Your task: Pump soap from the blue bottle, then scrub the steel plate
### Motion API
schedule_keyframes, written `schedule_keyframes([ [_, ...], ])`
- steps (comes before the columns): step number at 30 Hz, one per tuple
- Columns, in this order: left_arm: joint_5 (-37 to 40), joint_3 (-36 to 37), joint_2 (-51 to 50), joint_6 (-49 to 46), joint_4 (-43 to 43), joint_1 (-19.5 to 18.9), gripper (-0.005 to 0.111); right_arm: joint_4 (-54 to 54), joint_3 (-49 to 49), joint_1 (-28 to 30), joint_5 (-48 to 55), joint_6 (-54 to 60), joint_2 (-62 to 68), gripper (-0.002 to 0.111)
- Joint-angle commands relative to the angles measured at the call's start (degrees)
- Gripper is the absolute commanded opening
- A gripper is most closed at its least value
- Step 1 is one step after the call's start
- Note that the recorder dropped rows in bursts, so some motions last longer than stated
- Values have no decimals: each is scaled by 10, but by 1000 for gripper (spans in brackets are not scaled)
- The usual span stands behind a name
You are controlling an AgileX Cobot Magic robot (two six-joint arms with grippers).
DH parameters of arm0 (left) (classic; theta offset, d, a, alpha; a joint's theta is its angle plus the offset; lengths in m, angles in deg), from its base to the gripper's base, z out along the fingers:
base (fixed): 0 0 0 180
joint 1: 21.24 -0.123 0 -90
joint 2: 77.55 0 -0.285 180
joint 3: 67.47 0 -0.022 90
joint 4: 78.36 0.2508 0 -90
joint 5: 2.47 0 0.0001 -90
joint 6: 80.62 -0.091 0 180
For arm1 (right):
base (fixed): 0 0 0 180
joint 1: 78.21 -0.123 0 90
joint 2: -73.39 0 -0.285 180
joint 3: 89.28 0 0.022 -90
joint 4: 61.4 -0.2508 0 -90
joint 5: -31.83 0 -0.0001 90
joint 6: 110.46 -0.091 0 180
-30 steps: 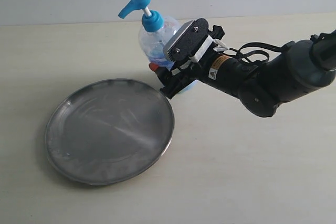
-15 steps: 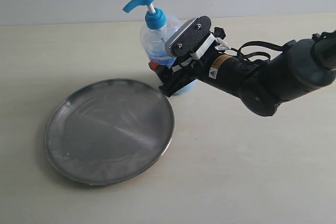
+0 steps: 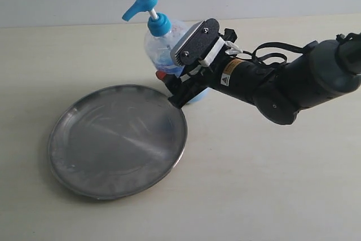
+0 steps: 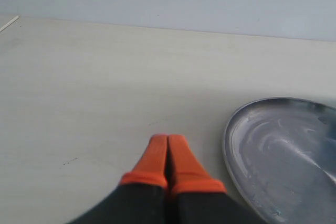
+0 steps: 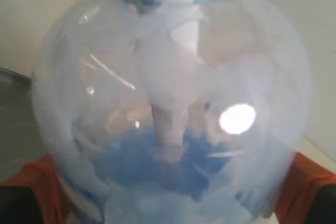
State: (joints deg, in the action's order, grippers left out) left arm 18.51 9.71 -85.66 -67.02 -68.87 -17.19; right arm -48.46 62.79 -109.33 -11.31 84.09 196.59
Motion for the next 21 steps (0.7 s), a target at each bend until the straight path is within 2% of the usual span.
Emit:
schedule_keyframes([
  [1,-5,0,3,0,2,-1,1,-8,3,-6,2,10,-8,0],
  [21,-5,0,3,0,2,-1,1,-8,3,-6,14,7,-8,0],
])
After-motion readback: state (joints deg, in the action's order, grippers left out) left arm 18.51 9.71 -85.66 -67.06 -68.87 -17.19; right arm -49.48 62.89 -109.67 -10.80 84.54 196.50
